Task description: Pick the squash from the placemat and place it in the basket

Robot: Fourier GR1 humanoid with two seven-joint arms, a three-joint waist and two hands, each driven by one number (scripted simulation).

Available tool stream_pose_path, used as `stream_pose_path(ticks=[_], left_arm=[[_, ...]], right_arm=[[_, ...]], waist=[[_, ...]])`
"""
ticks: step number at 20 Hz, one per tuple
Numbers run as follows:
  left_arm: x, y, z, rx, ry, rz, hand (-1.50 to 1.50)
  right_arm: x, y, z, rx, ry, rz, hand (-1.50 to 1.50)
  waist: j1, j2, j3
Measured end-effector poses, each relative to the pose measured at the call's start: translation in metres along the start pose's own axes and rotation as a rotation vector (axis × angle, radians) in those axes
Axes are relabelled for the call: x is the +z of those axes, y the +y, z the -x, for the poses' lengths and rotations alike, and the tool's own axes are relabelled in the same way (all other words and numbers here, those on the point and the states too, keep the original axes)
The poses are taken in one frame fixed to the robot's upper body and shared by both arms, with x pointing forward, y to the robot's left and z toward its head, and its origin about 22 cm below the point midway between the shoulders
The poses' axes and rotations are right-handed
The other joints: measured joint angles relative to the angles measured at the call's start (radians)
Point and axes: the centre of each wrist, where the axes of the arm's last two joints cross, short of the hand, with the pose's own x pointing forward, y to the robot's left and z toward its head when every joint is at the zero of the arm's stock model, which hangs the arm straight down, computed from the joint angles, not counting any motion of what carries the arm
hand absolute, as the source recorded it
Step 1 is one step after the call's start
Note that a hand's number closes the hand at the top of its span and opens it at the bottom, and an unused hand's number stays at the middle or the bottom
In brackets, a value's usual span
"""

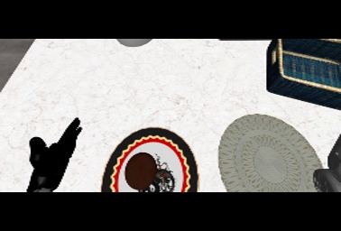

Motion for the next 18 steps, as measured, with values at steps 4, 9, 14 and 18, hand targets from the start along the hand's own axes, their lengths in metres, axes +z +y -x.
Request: stream_pose_path(ticks=[4,9,14,18], left_arm=[[-0.003,0.001,-0.002,0.0,0.01,0.007,0.0],[-0.003,-0.003,0.0,-0.006,-0.011,0.009,0.0],[-0.005,-0.004,-0.003,-0.002,-0.002,0.009,0.0],[-0.005,-0.004,-0.004,-0.007,-0.002,0.016,0.0]], right_arm=[[-0.024,-0.018,0.002,0.008,0.039,0.028,1.5],[-0.061,-0.033,0.02,0.051,0.1,0.037,1.5],[-0.084,-0.028,0.04,0.097,0.119,0.032,1.5],[-0.105,-0.028,0.069,0.092,0.13,0.03,1.5]], waist=[[0.002,0.003,0.0],[0.007,0.006,0.0],[0.011,0.008,0.0],[0.015,0.01,0.0]])
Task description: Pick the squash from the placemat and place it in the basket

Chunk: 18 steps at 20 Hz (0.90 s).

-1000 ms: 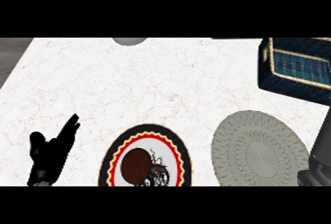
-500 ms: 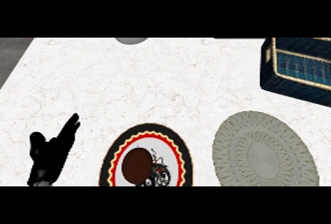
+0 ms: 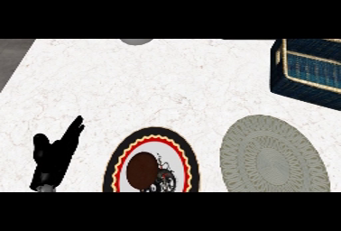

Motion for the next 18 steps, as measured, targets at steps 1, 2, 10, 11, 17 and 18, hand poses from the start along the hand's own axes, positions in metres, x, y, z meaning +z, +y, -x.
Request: stream_pose_path(ticks=[1,2,10,11,17,18], left_arm=[[0.0,-0.001,0.001,-0.001,-0.004,-0.001,0.0],[0.0,-0.001,0.0,-0.005,-0.005,-0.002,0.0],[0.002,0.002,-0.005,-0.001,0.011,-0.003,0.0],[0.002,0.002,-0.004,0.0,0.012,-0.002,0.0],[-0.001,0.001,-0.001,-0.001,0.001,0.0,0.0],[-0.001,0.001,-0.001,0.002,0.003,-0.001,0.0]], right_arm=[[-0.005,0.003,0.006,-0.005,0.008,-0.001,1.5],[-0.009,0.005,0.011,-0.013,0.017,-0.005,1.5],[-0.039,0.014,0.059,-0.169,0.084,-0.024,1.5],[-0.042,0.016,0.068,-0.178,0.087,-0.024,1.5],[-0.052,0.023,0.099,-0.156,0.111,-0.004,1.5],[-0.054,0.02,0.106,-0.125,0.133,0.023,1.5]], waist=[[0.001,0.0,0.0],[0.002,0.0,0.0],[0.006,0.001,-0.001],[0.005,0.001,-0.001],[0.004,-0.001,0.001],[0.003,0.0,0.0]])
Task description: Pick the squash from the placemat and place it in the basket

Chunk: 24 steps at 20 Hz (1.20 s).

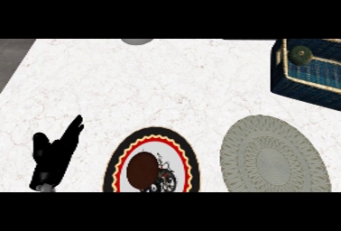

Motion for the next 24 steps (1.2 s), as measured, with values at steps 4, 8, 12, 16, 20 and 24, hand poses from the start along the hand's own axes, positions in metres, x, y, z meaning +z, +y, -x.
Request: stream_pose_path(ticks=[4,8,12,16,20,24], left_arm=[[0.002,0.0,0.001,-0.003,-0.005,-0.001,0.0],[0.001,0.004,0.004,-0.002,-0.009,0.004,0.0],[0.003,0.004,0.004,0.002,-0.009,-0.002,0.0],[0.002,0.003,0.004,0.001,0.001,-0.005,0.0],[0.005,0.003,0.004,0.003,0.002,-0.009,0.0],[0.006,0.005,0.006,0.003,0.001,-0.016,0.0]], right_arm=[[-0.008,-0.004,0.019,0.127,0.013,0.024,-1.5],[-0.014,-0.013,0.032,0.211,-0.017,0.016,-1.5],[-0.021,-0.03,0.04,0.221,-0.044,0.028,-1.5],[-0.024,-0.043,0.039,0.172,-0.059,0.065,-1.5],[-0.029,-0.063,0.041,0.09,-0.038,0.113,-1.5],[-0.032,-0.09,0.054,0.033,0.003,0.169,-1.5]], waist=[[0.001,0.0,0.0],[-0.002,-0.002,0.0],[-0.004,-0.004,0.001],[-0.006,-0.005,0.0],[-0.01,-0.006,-0.001],[-0.018,-0.009,-0.001]])
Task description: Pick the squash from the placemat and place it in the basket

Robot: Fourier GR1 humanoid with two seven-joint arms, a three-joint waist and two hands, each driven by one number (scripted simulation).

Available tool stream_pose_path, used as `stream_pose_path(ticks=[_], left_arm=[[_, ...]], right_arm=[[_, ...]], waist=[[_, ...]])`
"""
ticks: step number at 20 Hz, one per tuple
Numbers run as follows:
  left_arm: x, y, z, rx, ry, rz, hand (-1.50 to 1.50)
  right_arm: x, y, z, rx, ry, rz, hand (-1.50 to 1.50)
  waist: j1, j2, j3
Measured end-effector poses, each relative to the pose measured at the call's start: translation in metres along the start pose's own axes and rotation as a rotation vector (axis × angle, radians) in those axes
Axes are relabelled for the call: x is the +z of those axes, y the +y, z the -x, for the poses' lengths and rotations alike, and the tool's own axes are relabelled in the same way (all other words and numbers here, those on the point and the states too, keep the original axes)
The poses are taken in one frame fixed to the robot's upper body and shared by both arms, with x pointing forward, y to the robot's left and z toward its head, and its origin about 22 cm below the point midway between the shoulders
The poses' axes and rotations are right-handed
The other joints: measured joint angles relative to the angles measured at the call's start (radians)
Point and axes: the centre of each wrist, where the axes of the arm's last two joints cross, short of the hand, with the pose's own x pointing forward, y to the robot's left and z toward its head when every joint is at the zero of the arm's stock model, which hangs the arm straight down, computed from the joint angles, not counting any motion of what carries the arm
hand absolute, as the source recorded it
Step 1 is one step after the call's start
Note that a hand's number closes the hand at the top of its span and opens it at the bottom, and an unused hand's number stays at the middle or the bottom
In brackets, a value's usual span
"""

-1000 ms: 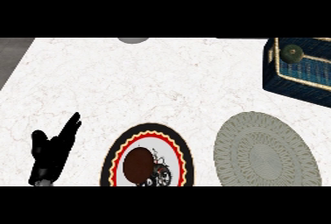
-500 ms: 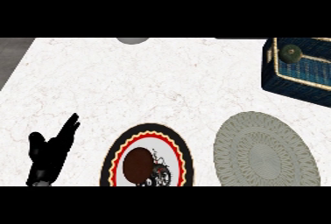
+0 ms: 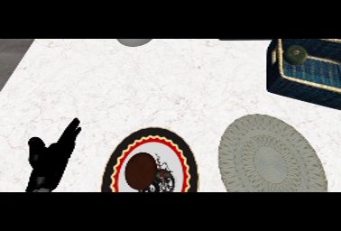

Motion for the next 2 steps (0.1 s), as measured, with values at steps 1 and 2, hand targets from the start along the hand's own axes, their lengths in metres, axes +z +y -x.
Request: stream_pose_path(ticks=[1,2], left_arm=[[-0.0006,-0.0004,0.0,0.0,0.004,-0.002,0.0],[-0.0006,-0.0013,0.0011,0.003,0.007,-0.002,0.0]], right_arm=[[-0.0024,-0.009,0.0047,-0.001,0.011,0.015,-1.5],[-0.0046,-0.0185,0.0097,-0.001,0.022,0.02,-1.5]], waist=[[-0.002,0.0,0.0],[-0.007,-0.001,0.0]])
